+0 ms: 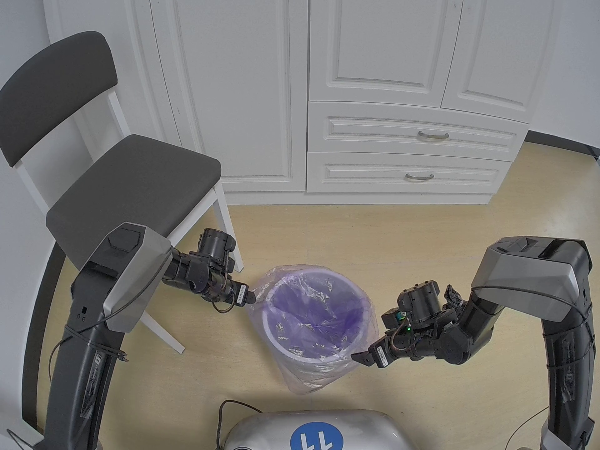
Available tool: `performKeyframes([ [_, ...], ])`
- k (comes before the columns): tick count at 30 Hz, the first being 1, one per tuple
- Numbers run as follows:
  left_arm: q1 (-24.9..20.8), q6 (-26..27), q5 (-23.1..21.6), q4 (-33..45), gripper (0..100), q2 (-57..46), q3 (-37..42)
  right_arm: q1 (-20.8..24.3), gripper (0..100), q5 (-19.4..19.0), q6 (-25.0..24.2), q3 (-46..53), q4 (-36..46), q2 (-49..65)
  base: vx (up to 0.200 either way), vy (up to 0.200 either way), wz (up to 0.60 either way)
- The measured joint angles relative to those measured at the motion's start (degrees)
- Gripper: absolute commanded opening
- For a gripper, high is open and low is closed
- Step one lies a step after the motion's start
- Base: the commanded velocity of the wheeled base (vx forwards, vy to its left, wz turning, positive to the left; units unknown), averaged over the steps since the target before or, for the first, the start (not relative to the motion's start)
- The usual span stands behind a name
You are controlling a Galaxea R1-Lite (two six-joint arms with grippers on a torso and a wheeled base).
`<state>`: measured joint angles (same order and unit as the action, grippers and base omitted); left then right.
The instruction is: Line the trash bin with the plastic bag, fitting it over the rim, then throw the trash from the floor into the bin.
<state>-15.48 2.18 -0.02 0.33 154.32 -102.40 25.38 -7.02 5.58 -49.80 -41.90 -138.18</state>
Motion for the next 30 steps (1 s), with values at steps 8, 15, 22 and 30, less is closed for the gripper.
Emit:
performKeyframes([
  [8,0.7,5.7,0.6,8.2,100,6.5,-10.6,-3.2,100,-1.4,0.2,-0.9,-0.1,1.5,0.0,0.0,0.0],
  [15,1.6,10.1,0.8,0.2,100,11.4,-12.0,-8.1,100,-3.3,0.3,-3.8,0.1,1.7,0.0,0.0,0.0],
  [22,2.2,10.7,1.5,-4.1,100,14.3,-12.2,-11.3,100,-4.0,0.4,-6.6,0.2,0.8,0.0,0.0,0.0],
  [30,2.8,9.8,1.5,-6.7,100,15.8,-12.2,-12.8,100,-4.1,0.0,-9.2,1.1,-0.6,0.0,0.0,0.0],
])
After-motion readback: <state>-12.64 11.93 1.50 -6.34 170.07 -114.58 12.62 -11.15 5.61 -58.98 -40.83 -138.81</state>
